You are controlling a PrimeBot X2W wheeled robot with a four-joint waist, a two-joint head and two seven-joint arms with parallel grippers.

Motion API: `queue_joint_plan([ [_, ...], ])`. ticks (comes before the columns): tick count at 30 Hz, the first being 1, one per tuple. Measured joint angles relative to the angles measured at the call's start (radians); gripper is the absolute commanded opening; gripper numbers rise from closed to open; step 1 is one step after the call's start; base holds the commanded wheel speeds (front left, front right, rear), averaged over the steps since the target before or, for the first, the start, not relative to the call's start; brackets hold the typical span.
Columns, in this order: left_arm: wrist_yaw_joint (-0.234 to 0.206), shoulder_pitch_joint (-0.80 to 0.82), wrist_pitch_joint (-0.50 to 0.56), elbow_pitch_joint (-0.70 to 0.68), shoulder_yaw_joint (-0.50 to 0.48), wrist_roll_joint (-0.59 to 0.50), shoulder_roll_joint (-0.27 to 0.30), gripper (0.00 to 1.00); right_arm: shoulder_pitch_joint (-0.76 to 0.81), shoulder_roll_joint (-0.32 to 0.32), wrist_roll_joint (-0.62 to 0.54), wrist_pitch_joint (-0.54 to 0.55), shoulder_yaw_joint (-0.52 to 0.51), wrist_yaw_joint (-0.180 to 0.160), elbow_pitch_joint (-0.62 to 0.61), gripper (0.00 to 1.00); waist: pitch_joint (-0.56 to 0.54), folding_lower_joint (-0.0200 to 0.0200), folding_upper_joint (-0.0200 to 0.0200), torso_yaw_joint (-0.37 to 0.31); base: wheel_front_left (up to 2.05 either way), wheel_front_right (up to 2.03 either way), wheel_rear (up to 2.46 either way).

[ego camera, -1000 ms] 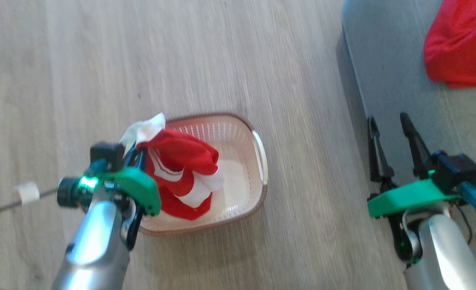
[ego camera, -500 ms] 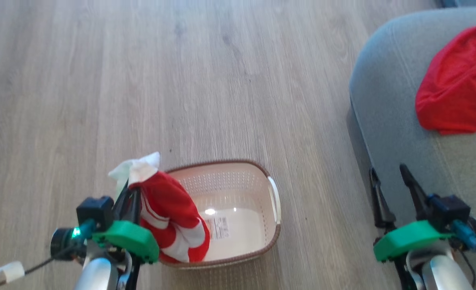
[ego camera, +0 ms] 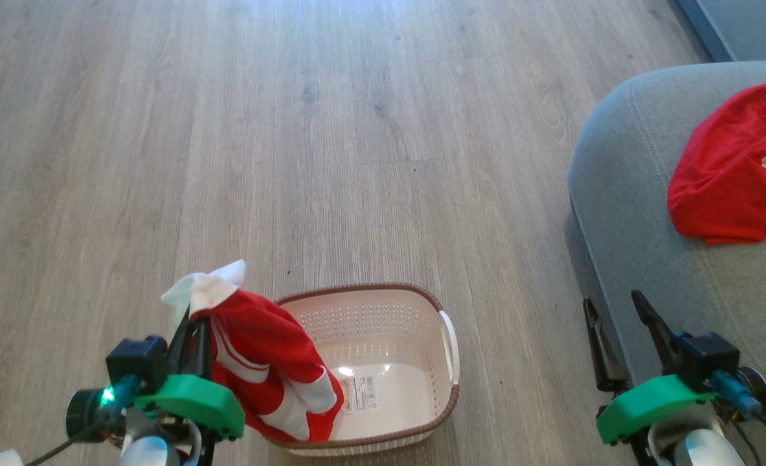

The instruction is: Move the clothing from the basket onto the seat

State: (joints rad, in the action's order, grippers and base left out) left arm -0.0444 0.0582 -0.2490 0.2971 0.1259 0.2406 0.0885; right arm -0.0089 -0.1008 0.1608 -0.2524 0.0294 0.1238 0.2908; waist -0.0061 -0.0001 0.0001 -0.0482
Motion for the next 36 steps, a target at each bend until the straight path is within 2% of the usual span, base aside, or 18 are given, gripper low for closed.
queue_joint_plan([
  [24,-0.011,-0.003,0.000,-0.031,0.007,0.016,0.009,0.00,-0.003,-0.008,0.000,0.000,0.056,0.000,0.001,1.00,0.007,0.0001,0.0000,0.006,0.00,0.00,0.00],
  [27,-0.002,0.000,0.001,-0.060,0.029,0.015,0.010,0.00,-0.015,-0.022,0.011,0.000,0.133,0.000,-0.004,1.00,0.005,0.0001,0.0000,0.007,0.00,0.00,0.00],
  [36,0.047,0.048,0.059,-0.177,0.147,0.013,-0.002,0.00,-0.161,-0.075,0.109,0.000,0.504,0.000,-0.012,1.00,0.006,0.0001,0.0000,0.028,0.00,0.00,0.00],
])
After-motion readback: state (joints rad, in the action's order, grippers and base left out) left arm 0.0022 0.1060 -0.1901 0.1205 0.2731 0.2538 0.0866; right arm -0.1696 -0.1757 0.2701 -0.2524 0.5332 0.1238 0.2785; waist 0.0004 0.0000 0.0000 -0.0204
